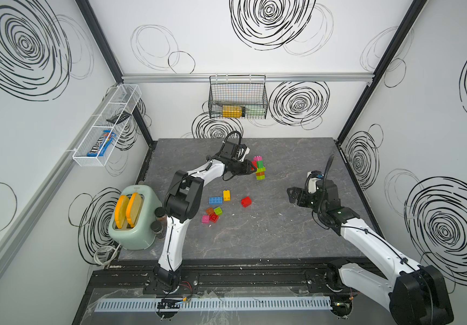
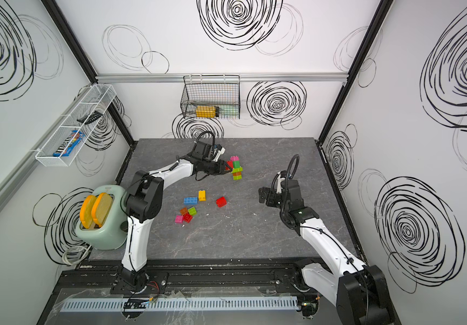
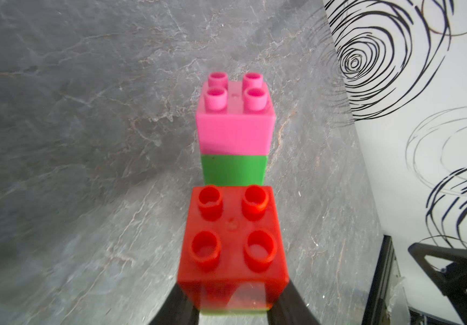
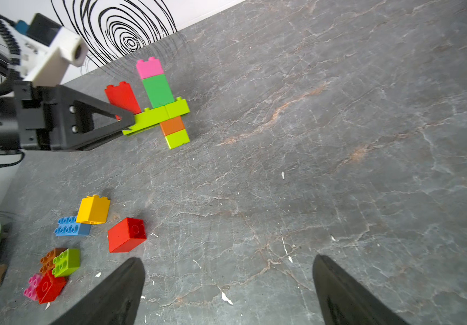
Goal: Assemble the number 4 with lego
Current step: Pick up the lego brick from the center of the board, then place the lego brick at the center of the board.
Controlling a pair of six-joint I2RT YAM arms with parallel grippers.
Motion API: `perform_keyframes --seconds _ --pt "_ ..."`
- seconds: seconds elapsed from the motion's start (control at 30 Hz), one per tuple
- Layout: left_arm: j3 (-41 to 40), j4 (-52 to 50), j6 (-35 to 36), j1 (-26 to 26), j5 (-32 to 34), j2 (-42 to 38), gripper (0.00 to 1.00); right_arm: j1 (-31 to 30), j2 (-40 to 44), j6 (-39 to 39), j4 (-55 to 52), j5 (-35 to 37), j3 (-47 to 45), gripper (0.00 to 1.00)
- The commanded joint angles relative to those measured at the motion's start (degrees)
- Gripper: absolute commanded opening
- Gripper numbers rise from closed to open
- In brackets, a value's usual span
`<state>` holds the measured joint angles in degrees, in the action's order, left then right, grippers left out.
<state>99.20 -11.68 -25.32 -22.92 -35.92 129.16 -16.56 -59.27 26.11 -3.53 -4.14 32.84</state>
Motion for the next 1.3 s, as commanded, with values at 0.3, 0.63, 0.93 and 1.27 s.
perform_keyframes --seconds 0.3,0.63,0.93,1.27 --pt "5.56 22.27 -26.81 2.17 -21.66 12.59 0.23 0.39 3.32 0.17 -0.18 -0.81 -1.19 0.97" --pt "2.74 38.85 -40.29 2.43 -22.21 15.33 0.57 0.65 4.76 -0.40 -1.83 0.22 -1.47 0.97" --pt "4.54 30.05 -33.70 2.61 -15.65 14.53 0.63 0.82 5.99 -0.44 -2.27 0.57 -1.90 0.97" --pt "12.10 13.73 -22.75 1.71 -6.58 16.31 0.64 1.09 6.94 -0.62 -2.58 0.75 -2.69 0.97"
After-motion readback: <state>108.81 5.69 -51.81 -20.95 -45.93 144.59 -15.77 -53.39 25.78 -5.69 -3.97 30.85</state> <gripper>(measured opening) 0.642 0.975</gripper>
